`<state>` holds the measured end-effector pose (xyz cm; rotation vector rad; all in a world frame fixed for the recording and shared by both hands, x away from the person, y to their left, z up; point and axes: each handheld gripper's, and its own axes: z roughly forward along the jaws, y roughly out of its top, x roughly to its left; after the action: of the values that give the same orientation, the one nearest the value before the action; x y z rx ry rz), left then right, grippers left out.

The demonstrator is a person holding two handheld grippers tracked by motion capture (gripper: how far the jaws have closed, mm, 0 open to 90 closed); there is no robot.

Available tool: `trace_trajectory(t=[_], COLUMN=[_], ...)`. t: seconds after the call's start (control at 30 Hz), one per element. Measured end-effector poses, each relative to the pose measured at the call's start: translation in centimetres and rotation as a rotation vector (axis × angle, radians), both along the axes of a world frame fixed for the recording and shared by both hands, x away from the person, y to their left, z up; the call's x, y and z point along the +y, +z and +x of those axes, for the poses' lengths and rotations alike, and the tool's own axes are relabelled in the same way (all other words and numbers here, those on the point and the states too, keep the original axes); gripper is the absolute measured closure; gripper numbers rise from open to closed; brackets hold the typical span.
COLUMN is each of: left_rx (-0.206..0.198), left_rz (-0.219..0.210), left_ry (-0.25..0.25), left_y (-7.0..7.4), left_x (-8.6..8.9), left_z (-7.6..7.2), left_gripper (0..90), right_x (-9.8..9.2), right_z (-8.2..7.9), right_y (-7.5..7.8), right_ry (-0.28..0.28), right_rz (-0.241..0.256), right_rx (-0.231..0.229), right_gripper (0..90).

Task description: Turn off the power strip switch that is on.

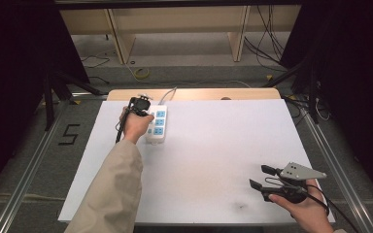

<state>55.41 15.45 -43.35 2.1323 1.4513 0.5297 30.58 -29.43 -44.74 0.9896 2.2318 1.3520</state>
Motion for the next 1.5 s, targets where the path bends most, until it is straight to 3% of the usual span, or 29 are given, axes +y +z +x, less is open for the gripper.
trace_trajectory(t=[0.37,0.57,0.6,0.77,1.23,1.33,1.5], left_rx=[0.010,-0.002,0.011,0.010,0.084,0.114,0.123], left_rz=[0.021,0.037,0.060,0.062,0.096,0.114,0.110], left_ry=[0.003,-0.009,-0.016,-0.024,-0.025,-0.028,-0.024], left_y=[0.1,1.0,1.1,1.5,0.4,0.1,0.1], left_x=[0.0,-0.4,-0.5,-0.9,-1.4,-1.3,-1.2], left_z=[0.4,0.8,1.0,1.3,1.8,1.9,1.9], left_gripper=[89.8,89.8,89.8,89.8,89.8,89.8,89.8], right_x=[0.0,0.0,0.0,0.0,0.0,0.0,0.0], right_z=[0.0,0.0,0.0,0.0,0.0,0.0,0.0], right_y=[0.0,0.0,0.0,0.0,-0.1,-0.1,-0.1], right_ry=[0.001,-0.002,0.000,0.000,0.002,0.003,0.003], right_rz=[-0.003,-0.004,-0.002,-0.004,-0.004,-0.003,-0.004], right_rx=[0.001,0.005,0.003,0.003,0.005,0.005,0.006], right_gripper=[30.8,30.8,30.8,30.8,30.8,30.7,30.7])
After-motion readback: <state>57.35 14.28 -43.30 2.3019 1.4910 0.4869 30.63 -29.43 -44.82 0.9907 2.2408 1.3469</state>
